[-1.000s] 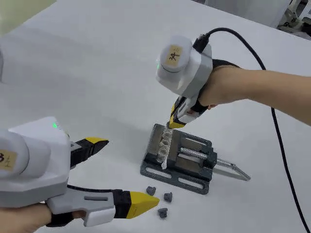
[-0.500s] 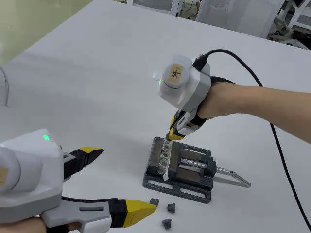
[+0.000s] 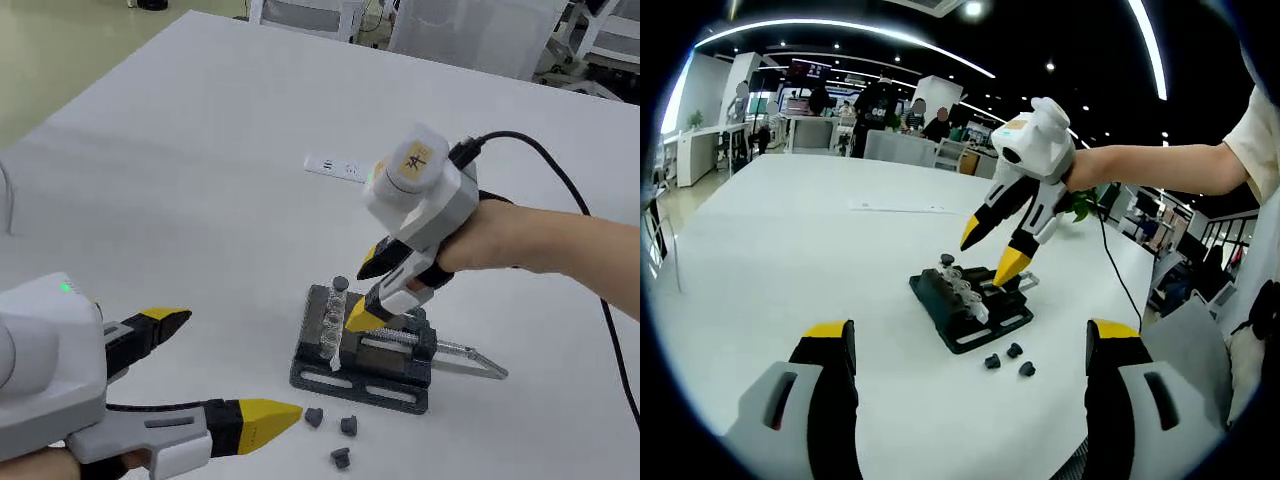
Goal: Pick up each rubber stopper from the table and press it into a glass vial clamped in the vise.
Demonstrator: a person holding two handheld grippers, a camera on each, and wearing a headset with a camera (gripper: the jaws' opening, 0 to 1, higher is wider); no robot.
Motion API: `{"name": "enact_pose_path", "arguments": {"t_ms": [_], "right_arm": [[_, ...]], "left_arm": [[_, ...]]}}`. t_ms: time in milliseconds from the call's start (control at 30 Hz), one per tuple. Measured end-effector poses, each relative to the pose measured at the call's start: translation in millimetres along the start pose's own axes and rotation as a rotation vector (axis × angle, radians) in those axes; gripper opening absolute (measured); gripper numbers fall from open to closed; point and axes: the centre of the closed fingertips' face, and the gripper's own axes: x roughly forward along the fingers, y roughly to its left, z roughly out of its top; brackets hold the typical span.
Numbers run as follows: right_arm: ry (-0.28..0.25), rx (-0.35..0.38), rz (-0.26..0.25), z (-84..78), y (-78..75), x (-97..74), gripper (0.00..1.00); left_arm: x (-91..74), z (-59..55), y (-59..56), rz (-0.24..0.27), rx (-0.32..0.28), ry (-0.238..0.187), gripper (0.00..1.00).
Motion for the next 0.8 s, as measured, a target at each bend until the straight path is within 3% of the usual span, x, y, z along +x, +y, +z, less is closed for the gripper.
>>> {"name": "enact_pose_path", "arguments": {"t_ms": [233, 500, 800], "right_arm": [[-0.11, 0.018, -0.011, -6.6, 23.2, -5.5, 0.63], [-0.148, 0.026, -0.003, -20.0, 57.5, -4.0, 0.55], [-0.146, -0.023, 0.001, -35.6, 78.3, 19.6, 0.41]], "left_arm": [[-5.7, 5.9, 4.3, 0.008, 0.011, -0.012, 0.95], [-9.9, 4.1, 0.7, 0.006, 0.034, -0.006, 0.95], [-16.9, -5.6, -0.5, 0.0, 0.034, 0.011, 0.95]]}}
